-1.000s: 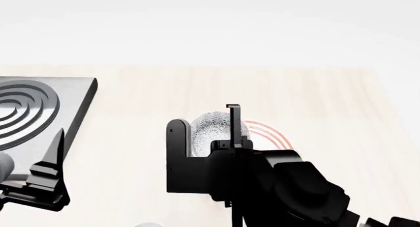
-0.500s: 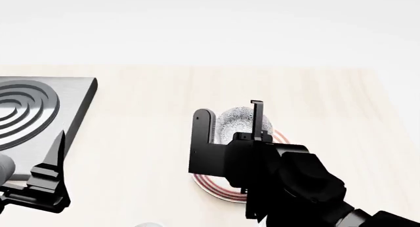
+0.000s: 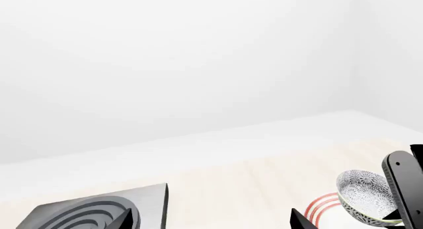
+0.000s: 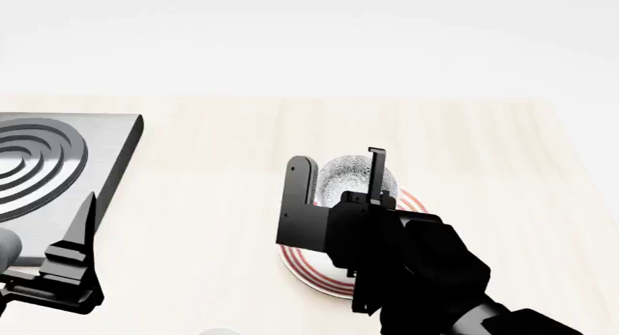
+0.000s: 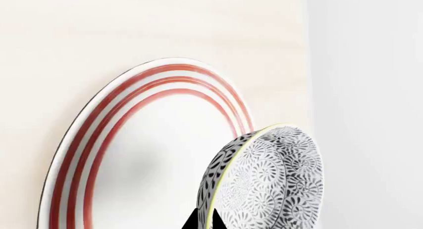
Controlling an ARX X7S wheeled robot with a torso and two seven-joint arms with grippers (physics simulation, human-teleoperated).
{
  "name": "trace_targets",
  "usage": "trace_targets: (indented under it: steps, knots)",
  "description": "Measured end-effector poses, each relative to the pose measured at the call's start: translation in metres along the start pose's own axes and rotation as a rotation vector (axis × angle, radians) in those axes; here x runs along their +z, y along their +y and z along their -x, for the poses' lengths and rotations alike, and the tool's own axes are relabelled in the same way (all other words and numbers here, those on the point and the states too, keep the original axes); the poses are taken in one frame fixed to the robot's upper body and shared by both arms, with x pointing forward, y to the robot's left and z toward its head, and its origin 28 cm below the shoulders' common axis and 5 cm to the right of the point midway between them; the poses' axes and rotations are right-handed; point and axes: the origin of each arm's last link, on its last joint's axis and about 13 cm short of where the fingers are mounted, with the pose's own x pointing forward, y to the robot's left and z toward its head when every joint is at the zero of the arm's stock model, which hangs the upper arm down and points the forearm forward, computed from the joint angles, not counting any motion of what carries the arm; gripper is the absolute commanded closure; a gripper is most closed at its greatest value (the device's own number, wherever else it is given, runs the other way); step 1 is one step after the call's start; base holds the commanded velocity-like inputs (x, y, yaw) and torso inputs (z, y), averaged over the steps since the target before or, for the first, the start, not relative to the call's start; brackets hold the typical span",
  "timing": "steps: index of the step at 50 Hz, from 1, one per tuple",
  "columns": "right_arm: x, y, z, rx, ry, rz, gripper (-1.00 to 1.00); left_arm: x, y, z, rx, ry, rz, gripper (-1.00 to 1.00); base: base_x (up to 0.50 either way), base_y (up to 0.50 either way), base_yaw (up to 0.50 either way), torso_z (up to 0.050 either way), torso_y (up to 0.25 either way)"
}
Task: Pick the akita bowl between the plate and the ramekin and place it on the plate.
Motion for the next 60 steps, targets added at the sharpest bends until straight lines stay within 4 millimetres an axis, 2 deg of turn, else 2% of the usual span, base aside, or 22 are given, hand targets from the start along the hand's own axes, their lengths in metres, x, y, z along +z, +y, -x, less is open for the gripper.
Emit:
trace_targets:
  steps: [24,45,46,60]
  knots:
    - [-0.003,0.012,-0.018,0.017,0.009,0.004,1.0,0.001,0.0,0.004,-0.062,-0.043,0.022,-1.0,0.0,0.0,0.0,0.0,0.0]
    - [-0.005,0.02,-0.025,0.025,0.013,0.004,1.0,0.001,0.001,0.005,-0.088,-0.068,0.027,-1.0,0.0,0.0,0.0,0.0,0.0]
    - [-0.005,0.02,-0.025,0.026,0.013,0.005,-1.0,0.001,0.001,0.005,-0.088,-0.069,0.027,-1.0,0.0,0.0,0.0,0.0,0.0]
    - [-0.004,0.018,-0.022,0.016,0.018,0.025,-1.0,0.001,0.001,0.006,-0.09,-0.072,0.025,-1.0,0.0,0.0,0.0,0.0,0.0]
